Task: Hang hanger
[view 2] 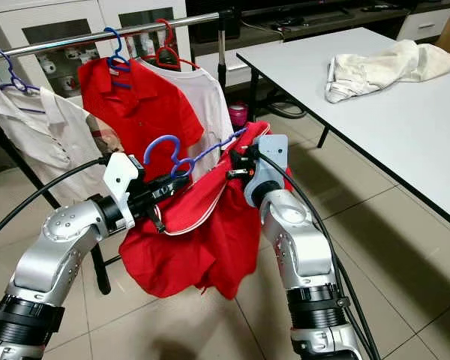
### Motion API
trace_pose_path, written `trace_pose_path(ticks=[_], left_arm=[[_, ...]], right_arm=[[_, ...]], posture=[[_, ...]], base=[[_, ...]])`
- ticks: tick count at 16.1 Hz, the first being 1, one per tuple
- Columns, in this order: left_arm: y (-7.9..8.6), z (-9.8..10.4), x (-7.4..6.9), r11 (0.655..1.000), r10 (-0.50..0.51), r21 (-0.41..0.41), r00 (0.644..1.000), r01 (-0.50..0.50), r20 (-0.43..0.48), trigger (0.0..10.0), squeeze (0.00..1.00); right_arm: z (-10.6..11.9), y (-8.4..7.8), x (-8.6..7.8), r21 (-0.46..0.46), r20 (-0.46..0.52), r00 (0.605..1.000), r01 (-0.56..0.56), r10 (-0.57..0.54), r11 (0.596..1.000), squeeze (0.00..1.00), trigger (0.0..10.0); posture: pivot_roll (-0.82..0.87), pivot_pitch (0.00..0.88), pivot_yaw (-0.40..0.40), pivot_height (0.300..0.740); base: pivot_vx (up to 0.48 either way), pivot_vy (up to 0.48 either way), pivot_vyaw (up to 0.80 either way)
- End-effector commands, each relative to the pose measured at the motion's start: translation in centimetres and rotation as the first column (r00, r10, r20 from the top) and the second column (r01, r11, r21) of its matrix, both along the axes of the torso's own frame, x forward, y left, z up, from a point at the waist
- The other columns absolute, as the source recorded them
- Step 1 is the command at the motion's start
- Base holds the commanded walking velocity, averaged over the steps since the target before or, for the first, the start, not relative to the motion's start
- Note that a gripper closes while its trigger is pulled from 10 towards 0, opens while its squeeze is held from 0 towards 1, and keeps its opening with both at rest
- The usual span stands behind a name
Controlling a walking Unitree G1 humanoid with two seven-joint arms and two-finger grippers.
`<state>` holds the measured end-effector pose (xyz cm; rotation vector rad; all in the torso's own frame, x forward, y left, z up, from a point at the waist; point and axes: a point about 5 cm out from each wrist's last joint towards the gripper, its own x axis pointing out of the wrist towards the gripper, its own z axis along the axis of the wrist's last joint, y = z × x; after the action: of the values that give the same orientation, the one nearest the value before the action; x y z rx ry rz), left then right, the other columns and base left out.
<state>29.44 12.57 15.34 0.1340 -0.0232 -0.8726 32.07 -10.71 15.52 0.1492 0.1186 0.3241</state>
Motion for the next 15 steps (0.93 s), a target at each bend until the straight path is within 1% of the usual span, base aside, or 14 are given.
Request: trace_pose_path(ticks=[1, 5, 7, 8, 9, 10, 11, 12, 14, 15], left_arm=[[-0.2, 1.0, -0.1, 1.0, -0.022, -0.01, 0.998, 0.022, 0.057, 0.0, 0.0], [-0.2, 0.9, -0.1, 1.0, -0.022, -0.001, 0.998, 0.023, 0.052, 0.0, 0.0], [0.2, 0.0, 0.0, 0.998, 0.001, 0.068, 1.0, -0.003, 0.026, 0.0, 0.0], [0.5, -0.5, 0.3, 0.994, 0.038, 0.101, 0.999, -0.039, 0.015, 0.0, 0.0], [0.7, -0.6, 0.4, 0.993, 0.051, 0.11, 0.999, -0.052, 0.012, 0.0, 0.0], [1.1, -0.9, 0.8, 0.986, 0.095, 0.137, 0.995, -0.095, 0.005, 0.0, 0.0], [1.2, -1.0, 0.9, 0.983, 0.107, 0.147, 0.994, -0.106, 0.004, 0.0, 0.0], [1.5, -1.2, 1.2, 0.976, 0.134, 0.173, 0.991, -0.132, -0.002, 0.0, 0.0], [1.6, -1.4, 1.2, 0.973, 0.138, 0.189, 0.99, -0.134, -0.007, 0.0, 0.0], [1.5, -1.7, 1.1, 0.97, 0.121, 0.215, 0.993, -0.115, -0.015, 0.0, 0.0]], right_arm=[[0.4, -0.3, 0.3, 0.003, 0.013, 1.0, 0.02, -0.021, 1.0, 0.0, 0.0], [0.4, -0.4, 0.3, 0.002, 0.018, 1.0, 0.026, -0.026, 1.0, 0.0, 0.0], [0.4, -0.4, 0.3, -0.001, 0.022, 0.999, 0.026, -0.026, 1.0, 0.0, 0.0], [0.4, -0.4, 0.3, -0.001, 0.023, 0.999, 0.026, -0.026, 1.0, 0.0, 0.0], [0.4, -0.4, 0.3, -0.001, 0.024, 0.999, 0.026, -0.026, 1.0, 0.0, 0.0], [0.4, -0.4, 0.2, -0.002, 0.025, 0.999, 0.025, -0.025, 1.0, 0.0, 0.0], [0.4, -0.4, 0.2, -0.002, 0.025, 0.999, 0.024, -0.024, 1.0, 0.0, 0.0], [0.4, -0.3, 0.1, -0.003, 0.025, 0.999, 0.02, -0.02, 1.0, 0.0, 0.0], [0.4, -0.2, 0.1, -0.005, 0.025, 1.0, 0.014, -0.014, 1.0, 0.0, 0.0], [0.4, 0.0, 0.0, -0.007, 0.028, 1.0, 0.007, -0.007, 1.0, 0.0, 0.0]], posture=[[-0.2, 0.0, 0.038, 0.74], [-0.2, 0.0, 0.038, 0.74], [-0.2, 0.0, 0.038, 0.74], [-0.2, 0.0, 0.039, 0.74], [-0.2, 0.0, 0.039, 0.74], [-0.21, 0.0, 0.038, 0.74], [-0.21, 0.0, 0.038, 0.74], [-0.21, 0.0, 0.037, 0.74], [-0.21, 0.0, 0.037, 0.74], [-0.21, 0.0, 0.038, 0.74]], base=[[0.0, 0.0, 0.0], [0.0, 0.0, 0.0], [0.0, 0.0, 0.0], [0.0, 0.0, 0.0], [0.0, 0.0, 0.0], [0.0, 0.0, 0.0], [0.0, 0.0, 0.0], [0.0, 0.0, 0.0], [0.0, 0.0, 0.0], [0.0, 0.0, 0.0]])
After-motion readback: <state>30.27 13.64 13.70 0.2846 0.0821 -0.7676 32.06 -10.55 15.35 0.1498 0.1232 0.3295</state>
